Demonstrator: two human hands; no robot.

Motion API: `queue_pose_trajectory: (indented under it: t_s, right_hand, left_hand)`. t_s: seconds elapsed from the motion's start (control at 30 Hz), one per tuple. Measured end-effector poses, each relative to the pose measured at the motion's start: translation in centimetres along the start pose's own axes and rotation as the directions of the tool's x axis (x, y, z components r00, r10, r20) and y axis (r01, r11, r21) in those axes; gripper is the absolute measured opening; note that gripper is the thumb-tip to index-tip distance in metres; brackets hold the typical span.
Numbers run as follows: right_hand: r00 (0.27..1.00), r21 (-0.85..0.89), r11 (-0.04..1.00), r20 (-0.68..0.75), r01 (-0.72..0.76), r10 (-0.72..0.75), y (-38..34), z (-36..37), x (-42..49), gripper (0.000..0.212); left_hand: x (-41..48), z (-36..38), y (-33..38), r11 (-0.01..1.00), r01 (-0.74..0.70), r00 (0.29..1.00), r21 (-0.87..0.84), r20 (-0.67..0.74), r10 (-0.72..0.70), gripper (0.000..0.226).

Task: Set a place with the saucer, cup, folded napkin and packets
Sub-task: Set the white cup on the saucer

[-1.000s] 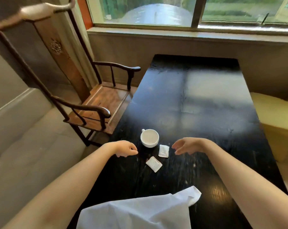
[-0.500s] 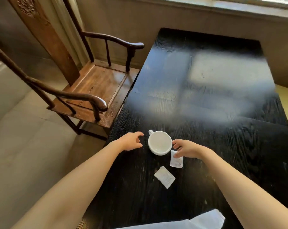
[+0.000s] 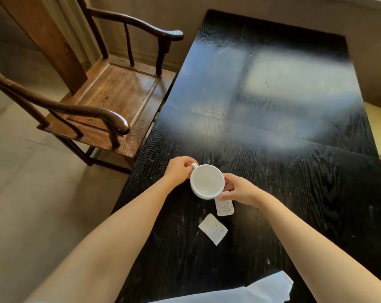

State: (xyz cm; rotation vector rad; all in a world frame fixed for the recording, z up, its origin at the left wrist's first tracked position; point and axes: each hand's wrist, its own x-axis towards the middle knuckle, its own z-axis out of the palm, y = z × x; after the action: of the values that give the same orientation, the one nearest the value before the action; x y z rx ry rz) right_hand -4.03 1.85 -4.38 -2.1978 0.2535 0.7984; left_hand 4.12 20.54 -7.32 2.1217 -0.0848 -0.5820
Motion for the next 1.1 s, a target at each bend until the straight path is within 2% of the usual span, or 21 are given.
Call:
queue_pose_trajectory:
  t_s: [0.17,0.37,0.63,0.87,1.1]
  right_hand:
    - [0.998,0.057,0.997,-0.025,0.059,-0.058,-0.4,0.1,-0.7,0.06]
    - [0.991,0.202,0.971,-0.067,0.127,-0.116,-0.7,-0.8,-4.0,0.06]
    - [0.947,0.407,0.874,-0.281,0.267,-0.158,0.7,-1.6,-13.5,0.064]
    - [0.859,0.445,0.817,-0.499,0.367,-0.114,7.0,-1.6,-25.2,0.075]
    - [0.783,0.537,0.753,-0.62,0.38,0.047,16.5,1.2,-38.8,0.075]
  left_hand:
    - [-1.0,0.0,0.2,0.994,0.054,0.996,-0.1,-0.062,-0.061,0.019]
    - [-3.0,-0.9,3.0,0.988,0.027,0.995,-0.154,-0.095,-0.042,0.018]
    - [-9.0,1.5,10.3,0.947,-0.001,0.997,-0.32,-0.079,-0.026,0.017]
    - [-16.4,9.2,16.8,0.948,-0.054,0.998,-0.315,0.013,0.061,0.014]
    - [-25.3,21.2,20.8,0.972,-0.075,0.963,-0.224,0.238,0.129,0.012]
